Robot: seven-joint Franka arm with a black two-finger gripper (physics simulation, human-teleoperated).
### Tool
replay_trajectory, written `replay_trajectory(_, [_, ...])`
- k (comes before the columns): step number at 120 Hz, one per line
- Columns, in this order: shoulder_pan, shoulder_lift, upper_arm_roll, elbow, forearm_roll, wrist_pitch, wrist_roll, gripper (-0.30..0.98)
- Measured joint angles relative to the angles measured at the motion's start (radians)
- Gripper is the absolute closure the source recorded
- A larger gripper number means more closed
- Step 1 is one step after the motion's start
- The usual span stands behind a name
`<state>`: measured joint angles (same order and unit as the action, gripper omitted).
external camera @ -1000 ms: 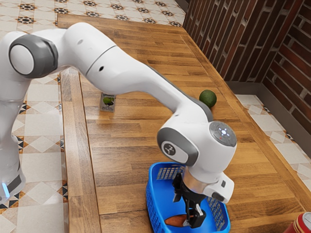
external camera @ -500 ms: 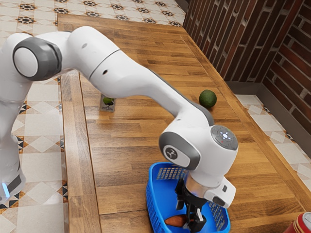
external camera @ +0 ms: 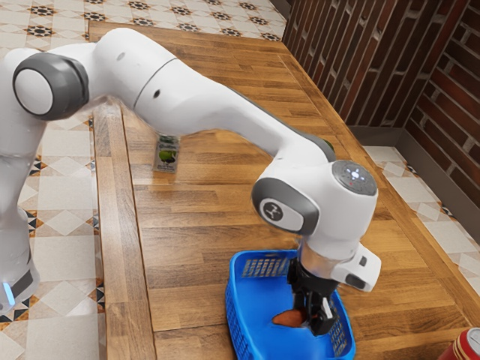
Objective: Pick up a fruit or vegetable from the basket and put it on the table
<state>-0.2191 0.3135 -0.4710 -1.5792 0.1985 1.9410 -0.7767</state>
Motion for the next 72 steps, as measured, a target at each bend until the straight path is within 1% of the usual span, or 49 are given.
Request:
replay_trajectory(11, [0.005,-0.061,0.002,0.083,0.023,-0.062,0.0,0.51])
replay_trajectory(17, [0.03,-0.126,0.03,0.105,0.032,-0.121,-0.001,0.5])
replay_trajectory(23, [0.051,-0.193,0.14,0.113,0.035,-0.192,0.001,0.49])
replay_trajectory(30, [0.078,-0.237,0.308,0.117,0.03,-0.267,0.01,0.49])
replay_trajectory(34, [0.122,-0.244,0.378,0.117,0.02,-0.301,0.019,0.49])
replay_trajectory(39, [0.199,-0.24,0.427,0.117,0.009,-0.336,0.03,0.5])
replay_trajectory(44, [0.264,-0.228,0.449,0.117,-0.001,-0.364,0.041,0.51])
replay_trajectory(49, [0.284,-0.217,0.46,0.117,-0.011,-0.386,0.052,0.51])
replay_trajectory(53, [0.268,-0.211,0.464,0.117,-0.016,-0.401,0.06,0.5])
replay_trajectory(64, [0.183,-0.203,0.466,0.117,-0.026,-0.429,0.079,0.5])
replay_trajectory(72, [0.161,-0.199,0.467,0.117,-0.03,-0.443,0.092,0.5])
